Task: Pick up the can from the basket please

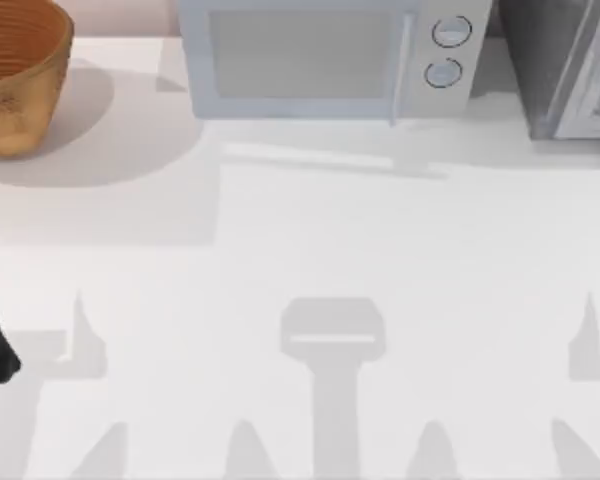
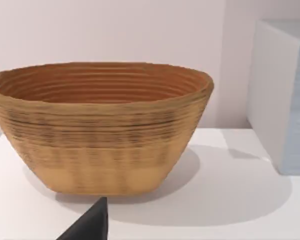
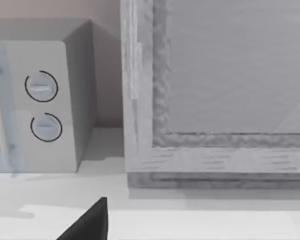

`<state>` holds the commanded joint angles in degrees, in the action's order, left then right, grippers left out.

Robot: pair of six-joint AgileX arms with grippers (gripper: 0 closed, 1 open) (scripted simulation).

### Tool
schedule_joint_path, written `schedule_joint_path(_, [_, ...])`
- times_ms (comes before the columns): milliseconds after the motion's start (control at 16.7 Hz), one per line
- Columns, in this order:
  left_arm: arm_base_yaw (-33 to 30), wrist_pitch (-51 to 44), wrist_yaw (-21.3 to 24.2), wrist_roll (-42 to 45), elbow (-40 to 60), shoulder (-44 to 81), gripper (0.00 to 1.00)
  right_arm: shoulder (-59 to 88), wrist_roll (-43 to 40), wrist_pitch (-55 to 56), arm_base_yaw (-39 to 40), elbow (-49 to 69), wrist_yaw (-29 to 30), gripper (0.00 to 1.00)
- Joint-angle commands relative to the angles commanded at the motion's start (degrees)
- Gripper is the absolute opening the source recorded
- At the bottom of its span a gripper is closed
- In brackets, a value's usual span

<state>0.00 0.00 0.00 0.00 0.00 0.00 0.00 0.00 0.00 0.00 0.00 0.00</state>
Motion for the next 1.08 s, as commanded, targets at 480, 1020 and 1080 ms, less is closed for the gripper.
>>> schedule_joint_path(480, [2.4,-6.1,0.5,-0.6,8.6,11.5,1.0,0.0,0.0,0.0,0.0,0.0,0.0,1.0])
schedule_joint_path(1020, [8.6,-23.3,4.5,0.0,49.5,52.4,1.0,0.0,0.0,0.0,0.0,0.0,0.0,1.0])
schedule_joint_path(1080, [9.3,-25.2,5.1,0.3,55.5,57.7,1.0,0.0,0.0,0.0,0.0,0.0,0.0,1.0])
